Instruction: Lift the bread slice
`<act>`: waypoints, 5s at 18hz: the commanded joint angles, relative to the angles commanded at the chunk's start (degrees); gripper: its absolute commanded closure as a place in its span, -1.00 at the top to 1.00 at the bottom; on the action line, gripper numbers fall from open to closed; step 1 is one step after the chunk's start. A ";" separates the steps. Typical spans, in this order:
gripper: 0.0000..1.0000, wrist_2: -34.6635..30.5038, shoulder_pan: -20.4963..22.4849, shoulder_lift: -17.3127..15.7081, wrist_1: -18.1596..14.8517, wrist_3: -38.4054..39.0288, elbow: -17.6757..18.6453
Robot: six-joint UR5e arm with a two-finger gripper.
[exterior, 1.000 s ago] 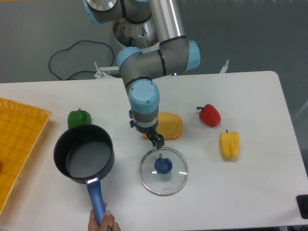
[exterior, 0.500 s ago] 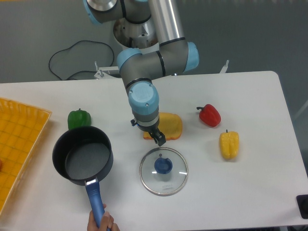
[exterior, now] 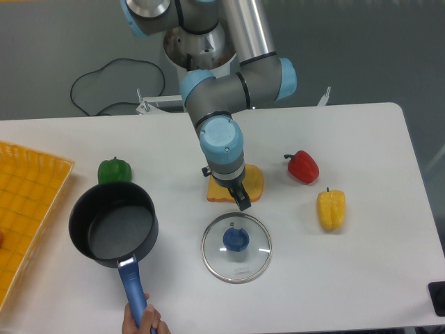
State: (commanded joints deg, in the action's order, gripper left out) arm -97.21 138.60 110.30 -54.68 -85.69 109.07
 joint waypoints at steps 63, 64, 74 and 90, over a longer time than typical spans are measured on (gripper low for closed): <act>0.99 -3.87 -2.28 0.52 9.93 -1.06 7.39; 0.99 -3.95 -2.37 0.96 10.64 -0.88 7.39; 0.26 -5.98 -3.07 2.29 10.73 0.26 6.77; -1.00 -6.33 -3.34 -0.70 -8.58 2.11 -6.30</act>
State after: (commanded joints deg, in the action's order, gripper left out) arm -103.54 135.26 109.60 -63.26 -83.59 102.77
